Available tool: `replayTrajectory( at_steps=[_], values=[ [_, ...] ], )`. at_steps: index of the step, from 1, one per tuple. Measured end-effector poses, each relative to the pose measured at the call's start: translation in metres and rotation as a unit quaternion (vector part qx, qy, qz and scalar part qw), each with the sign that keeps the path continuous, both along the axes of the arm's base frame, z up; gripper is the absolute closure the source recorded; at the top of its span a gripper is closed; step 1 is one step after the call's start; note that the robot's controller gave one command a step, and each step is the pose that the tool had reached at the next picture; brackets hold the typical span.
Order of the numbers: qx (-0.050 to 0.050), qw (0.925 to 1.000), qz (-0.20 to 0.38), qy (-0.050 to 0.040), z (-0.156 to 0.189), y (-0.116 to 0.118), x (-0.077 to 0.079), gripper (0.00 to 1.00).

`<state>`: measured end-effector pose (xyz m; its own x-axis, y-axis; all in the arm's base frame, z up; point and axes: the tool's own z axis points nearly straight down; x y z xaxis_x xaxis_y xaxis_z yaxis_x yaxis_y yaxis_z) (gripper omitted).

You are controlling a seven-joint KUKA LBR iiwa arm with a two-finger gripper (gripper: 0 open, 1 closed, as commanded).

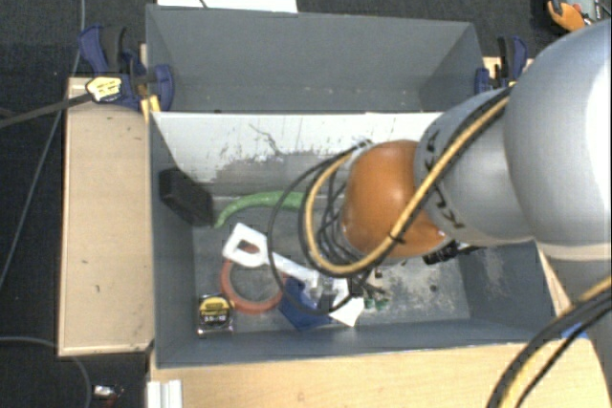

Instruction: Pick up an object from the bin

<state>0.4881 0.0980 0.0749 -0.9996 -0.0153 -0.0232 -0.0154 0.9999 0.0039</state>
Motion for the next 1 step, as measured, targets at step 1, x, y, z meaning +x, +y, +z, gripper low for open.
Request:
replayTrajectory(
  at_steps=[1],
  values=[
    [-0.001, 1.0, 0.0, 0.0033, 0.0146, -0.0004, -0.0019, 1.0]
  ],
)
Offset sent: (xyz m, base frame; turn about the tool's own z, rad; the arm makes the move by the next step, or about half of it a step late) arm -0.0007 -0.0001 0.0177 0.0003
